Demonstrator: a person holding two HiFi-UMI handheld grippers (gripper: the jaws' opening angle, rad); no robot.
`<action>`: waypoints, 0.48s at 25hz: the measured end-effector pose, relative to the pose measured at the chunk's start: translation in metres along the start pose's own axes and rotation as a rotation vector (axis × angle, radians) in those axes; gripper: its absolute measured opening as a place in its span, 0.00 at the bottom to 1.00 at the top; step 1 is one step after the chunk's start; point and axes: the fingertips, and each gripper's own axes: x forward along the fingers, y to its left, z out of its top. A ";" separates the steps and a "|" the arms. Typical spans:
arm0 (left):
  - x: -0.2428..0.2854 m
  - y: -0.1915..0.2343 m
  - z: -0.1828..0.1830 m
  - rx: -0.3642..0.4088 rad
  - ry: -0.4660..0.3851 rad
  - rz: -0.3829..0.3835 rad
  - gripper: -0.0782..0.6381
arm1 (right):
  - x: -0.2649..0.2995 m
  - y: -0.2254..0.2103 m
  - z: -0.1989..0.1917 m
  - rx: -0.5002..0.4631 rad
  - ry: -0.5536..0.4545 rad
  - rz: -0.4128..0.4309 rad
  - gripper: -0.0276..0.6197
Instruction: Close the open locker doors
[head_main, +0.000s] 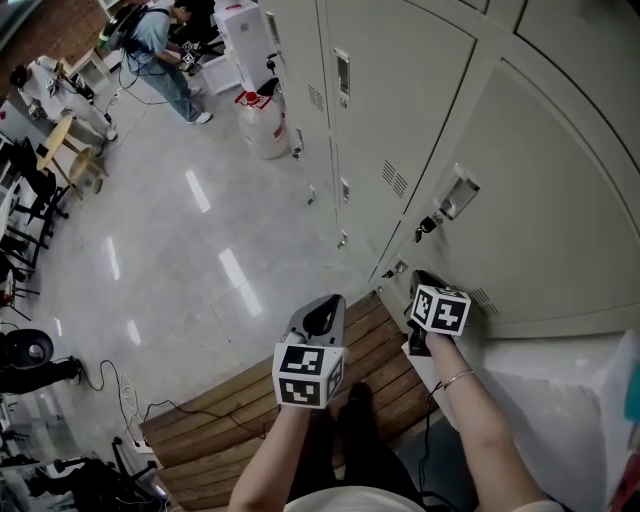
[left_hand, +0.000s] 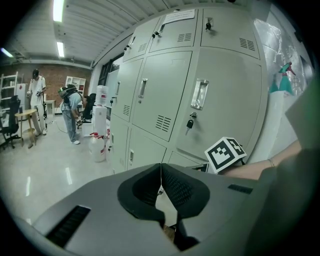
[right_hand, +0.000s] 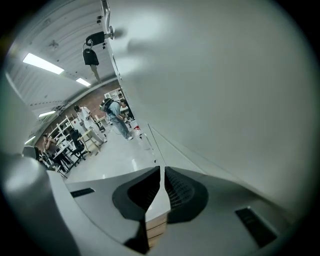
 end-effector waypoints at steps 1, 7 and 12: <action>-0.002 0.001 0.001 -0.001 -0.002 0.002 0.14 | -0.001 -0.001 0.000 0.000 0.000 -0.005 0.09; -0.023 0.007 0.007 0.003 -0.026 0.019 0.14 | -0.017 0.013 0.003 -0.034 -0.021 0.017 0.09; -0.046 0.009 0.010 0.015 -0.042 0.028 0.14 | -0.047 0.040 0.002 -0.042 -0.059 0.050 0.09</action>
